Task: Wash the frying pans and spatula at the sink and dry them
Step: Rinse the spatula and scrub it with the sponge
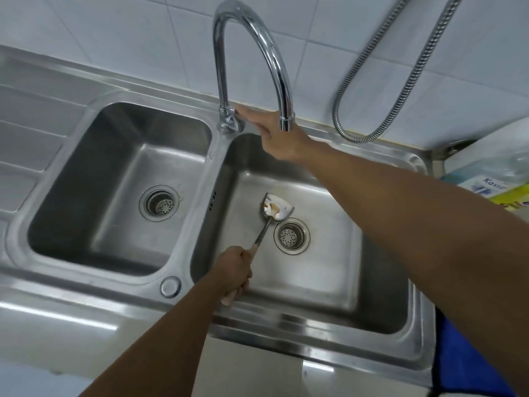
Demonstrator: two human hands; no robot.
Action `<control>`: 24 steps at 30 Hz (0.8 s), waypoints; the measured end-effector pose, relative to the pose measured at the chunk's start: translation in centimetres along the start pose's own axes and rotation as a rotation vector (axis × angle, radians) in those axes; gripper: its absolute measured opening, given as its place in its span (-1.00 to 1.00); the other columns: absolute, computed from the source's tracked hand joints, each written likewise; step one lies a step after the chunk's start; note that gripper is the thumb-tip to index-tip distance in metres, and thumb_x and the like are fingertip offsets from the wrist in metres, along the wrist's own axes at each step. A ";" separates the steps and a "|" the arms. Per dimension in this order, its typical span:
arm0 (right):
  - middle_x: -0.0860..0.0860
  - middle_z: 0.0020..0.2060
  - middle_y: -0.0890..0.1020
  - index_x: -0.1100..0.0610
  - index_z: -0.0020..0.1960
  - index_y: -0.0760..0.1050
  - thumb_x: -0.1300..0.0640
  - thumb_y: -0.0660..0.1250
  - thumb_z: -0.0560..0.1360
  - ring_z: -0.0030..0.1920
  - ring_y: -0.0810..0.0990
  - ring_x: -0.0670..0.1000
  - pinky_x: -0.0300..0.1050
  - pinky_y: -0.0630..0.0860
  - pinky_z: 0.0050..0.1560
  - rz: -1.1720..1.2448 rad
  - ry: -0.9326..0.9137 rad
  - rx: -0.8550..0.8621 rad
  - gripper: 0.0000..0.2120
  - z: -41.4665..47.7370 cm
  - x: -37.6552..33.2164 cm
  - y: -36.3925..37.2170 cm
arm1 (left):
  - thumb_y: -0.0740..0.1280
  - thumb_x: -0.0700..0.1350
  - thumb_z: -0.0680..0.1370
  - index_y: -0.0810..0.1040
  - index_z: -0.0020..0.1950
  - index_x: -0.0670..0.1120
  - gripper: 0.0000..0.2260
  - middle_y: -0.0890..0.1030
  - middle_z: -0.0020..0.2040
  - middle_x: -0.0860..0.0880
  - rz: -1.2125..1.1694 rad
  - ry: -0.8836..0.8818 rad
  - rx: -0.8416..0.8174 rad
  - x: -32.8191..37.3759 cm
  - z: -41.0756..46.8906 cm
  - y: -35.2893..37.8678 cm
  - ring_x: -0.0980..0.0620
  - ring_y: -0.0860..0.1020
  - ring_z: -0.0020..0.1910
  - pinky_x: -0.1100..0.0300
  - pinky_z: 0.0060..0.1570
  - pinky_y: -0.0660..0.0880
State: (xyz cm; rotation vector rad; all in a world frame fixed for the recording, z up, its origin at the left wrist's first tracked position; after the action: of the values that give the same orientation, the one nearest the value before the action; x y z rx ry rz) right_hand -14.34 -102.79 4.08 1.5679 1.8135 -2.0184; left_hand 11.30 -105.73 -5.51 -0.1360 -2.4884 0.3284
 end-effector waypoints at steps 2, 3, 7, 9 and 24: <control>-0.05 0.48 0.44 -0.46 0.49 0.07 0.39 0.06 0.51 0.49 0.39 0.08 0.08 0.38 0.48 -0.032 -0.036 -0.014 -0.14 0.1 -0.4 -0.2 | 0.18 0.12 0.72 0.48 -0.08 -0.25 -0.56 0.53 -0.34 -0.13 -0.019 0.008 0.023 0.2 -0.5 -0.5 0.08 0.42 -0.61 0.29 -0.61 0.36; -0.03 0.42 0.51 -0.48 0.48 0.07 0.40 0.08 0.51 0.39 0.51 0.04 0.03 0.48 0.39 -0.030 -0.036 -0.026 -0.13 0.2 -0.2 -0.3 | 0.18 0.13 0.72 0.51 -0.05 -0.28 -0.53 0.54 -0.32 -0.14 -0.023 0.016 0.038 0.2 -0.7 -0.7 0.05 0.43 -0.57 0.27 -0.59 0.38; -0.07 0.33 0.60 -0.08 0.57 0.23 0.54 0.13 0.43 0.01 0.66 -0.15 -0.47 0.45 -0.16 -0.045 -0.111 -0.136 -0.16 0.0 -0.3 -1.4 | 0.18 0.09 0.72 0.61 0.11 -0.20 -0.62 0.59 -0.29 -0.12 -0.025 0.039 0.068 0.2 -1.2 -2.0 -0.01 0.47 -0.47 0.21 -0.52 0.43; -0.35 0.06 0.67 0.06 0.58 0.19 0.58 0.16 0.44 -0.23 0.60 -0.32 -0.51 0.41 -0.24 -0.059 -0.184 -0.221 -0.20 -0.3 -0.6 -2.3 | 0.19 0.05 0.73 0.61 0.11 -0.15 -0.68 0.59 -0.29 -0.13 -0.049 0.046 0.071 0.3 -1.5 -2.5 -0.02 0.48 -0.47 0.20 -0.51 0.43; -0.06 0.62 0.16 -0.54 0.48 0.00 0.41 0.05 0.28 0.57 0.21 0.17 0.21 0.26 0.51 -0.246 -0.165 -0.304 0.05 0.6 -0.2 -2.8 | 0.26 0.00 0.71 0.64 0.08 -0.13 -0.75 0.59 -0.32 -0.10 0.116 0.158 0.100 1.1 -4.0 -4.6 0.05 0.46 -0.52 0.19 -0.52 0.44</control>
State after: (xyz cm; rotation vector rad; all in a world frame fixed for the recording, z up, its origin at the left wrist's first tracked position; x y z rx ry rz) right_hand -16.27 -102.47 6.18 1.1135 2.2064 -1.7792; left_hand 12.70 -109.13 -0.57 -0.2558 -2.3078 0.4720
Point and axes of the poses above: each hand's wrist, its own z-axis towards the middle knuckle, its own y-axis out of the palm, x = y × z, the point moved 3 cm from there along z, towards the middle knuckle
